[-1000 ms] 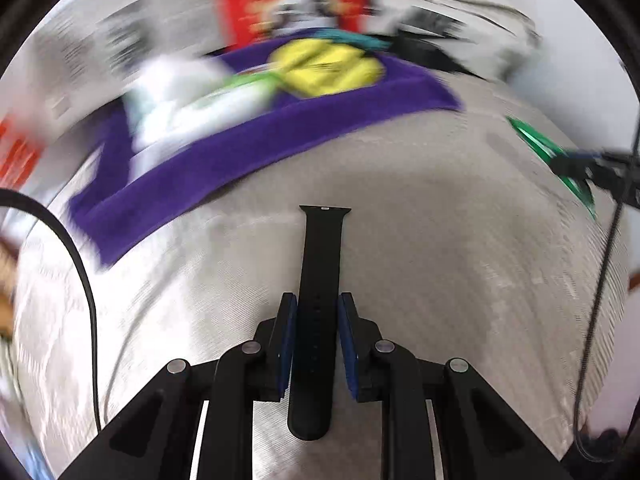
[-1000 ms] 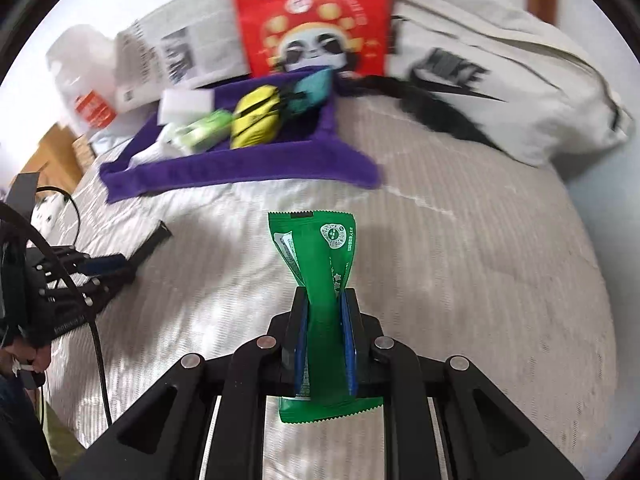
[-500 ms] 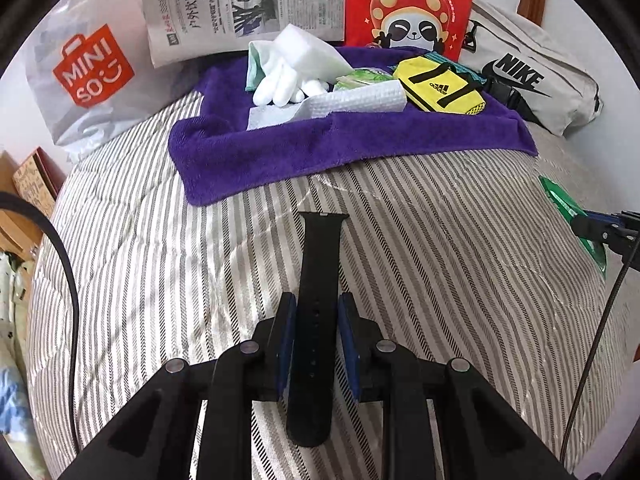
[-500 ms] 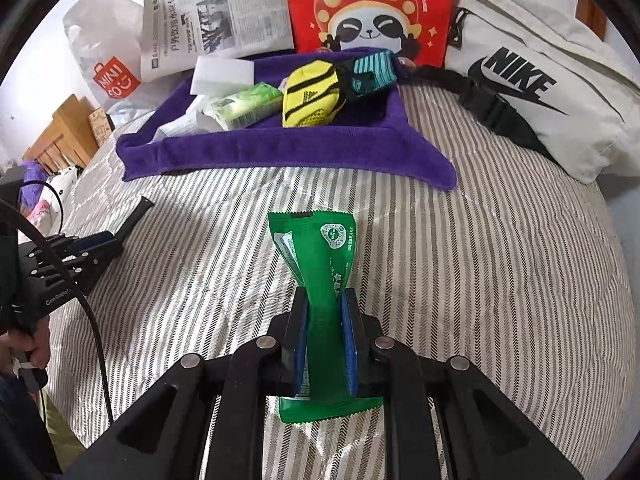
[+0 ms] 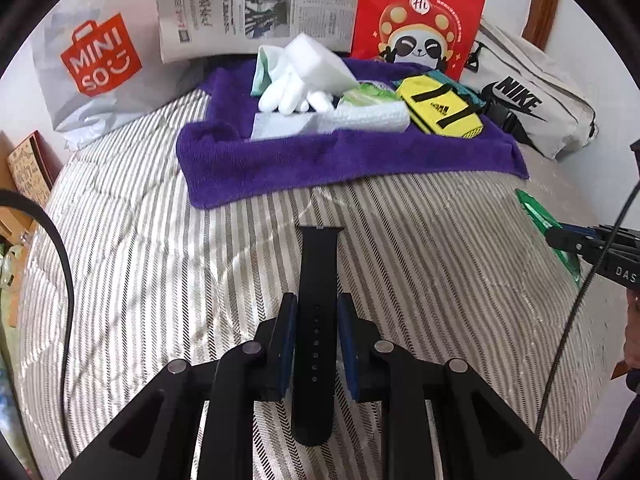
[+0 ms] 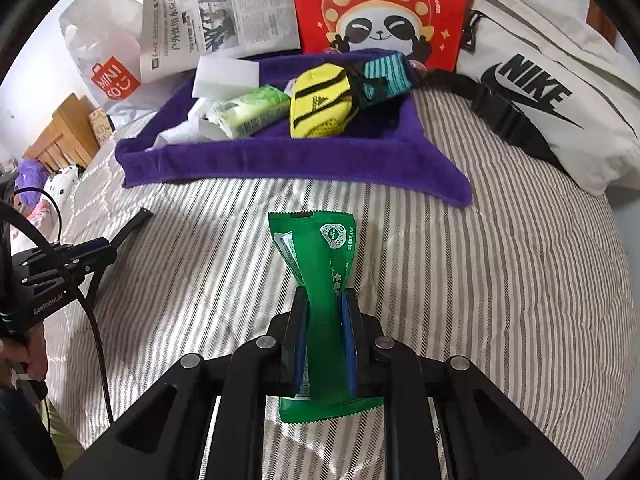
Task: Organize soft objects
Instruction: 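Carry the strap with the left gripper while the right carries the green packet to the towel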
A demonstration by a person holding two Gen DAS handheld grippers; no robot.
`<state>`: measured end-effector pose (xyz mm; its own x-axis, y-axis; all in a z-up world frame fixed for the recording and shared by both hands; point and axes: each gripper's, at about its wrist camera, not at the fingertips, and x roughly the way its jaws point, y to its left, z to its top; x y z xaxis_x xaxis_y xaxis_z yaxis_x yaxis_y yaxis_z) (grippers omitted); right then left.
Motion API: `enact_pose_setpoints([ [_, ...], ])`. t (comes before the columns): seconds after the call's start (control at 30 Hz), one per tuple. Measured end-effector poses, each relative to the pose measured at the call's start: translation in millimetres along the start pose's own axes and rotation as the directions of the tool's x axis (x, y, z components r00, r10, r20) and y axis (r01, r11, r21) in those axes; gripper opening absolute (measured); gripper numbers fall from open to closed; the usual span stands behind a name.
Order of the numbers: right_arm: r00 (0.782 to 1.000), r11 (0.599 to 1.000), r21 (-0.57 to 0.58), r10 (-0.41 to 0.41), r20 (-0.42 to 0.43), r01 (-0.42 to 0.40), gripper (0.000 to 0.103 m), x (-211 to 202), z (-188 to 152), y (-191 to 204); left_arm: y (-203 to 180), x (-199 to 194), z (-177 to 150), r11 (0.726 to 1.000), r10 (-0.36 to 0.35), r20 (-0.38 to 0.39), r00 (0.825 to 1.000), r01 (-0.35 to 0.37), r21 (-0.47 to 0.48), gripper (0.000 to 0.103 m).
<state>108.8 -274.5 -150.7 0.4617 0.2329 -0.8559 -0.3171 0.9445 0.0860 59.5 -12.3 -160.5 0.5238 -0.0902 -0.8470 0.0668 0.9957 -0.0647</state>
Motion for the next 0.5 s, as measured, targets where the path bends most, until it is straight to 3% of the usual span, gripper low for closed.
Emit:
enact_pose_setpoints([
  [0.2,0.999,1.000,-0.009,0.023,0.028,-0.023,0.016,-7,19,4,-1,-17,19,1.000,0.013,0.026,1.000,-0.013,0.013,0.020],
  [0.5,0.996,0.998,-0.033,0.052,0.067,-0.050,0.016,-12,62,7,10,-35,62,1.000,-0.026,0.078,0.997,0.025,0.011,0.020],
])
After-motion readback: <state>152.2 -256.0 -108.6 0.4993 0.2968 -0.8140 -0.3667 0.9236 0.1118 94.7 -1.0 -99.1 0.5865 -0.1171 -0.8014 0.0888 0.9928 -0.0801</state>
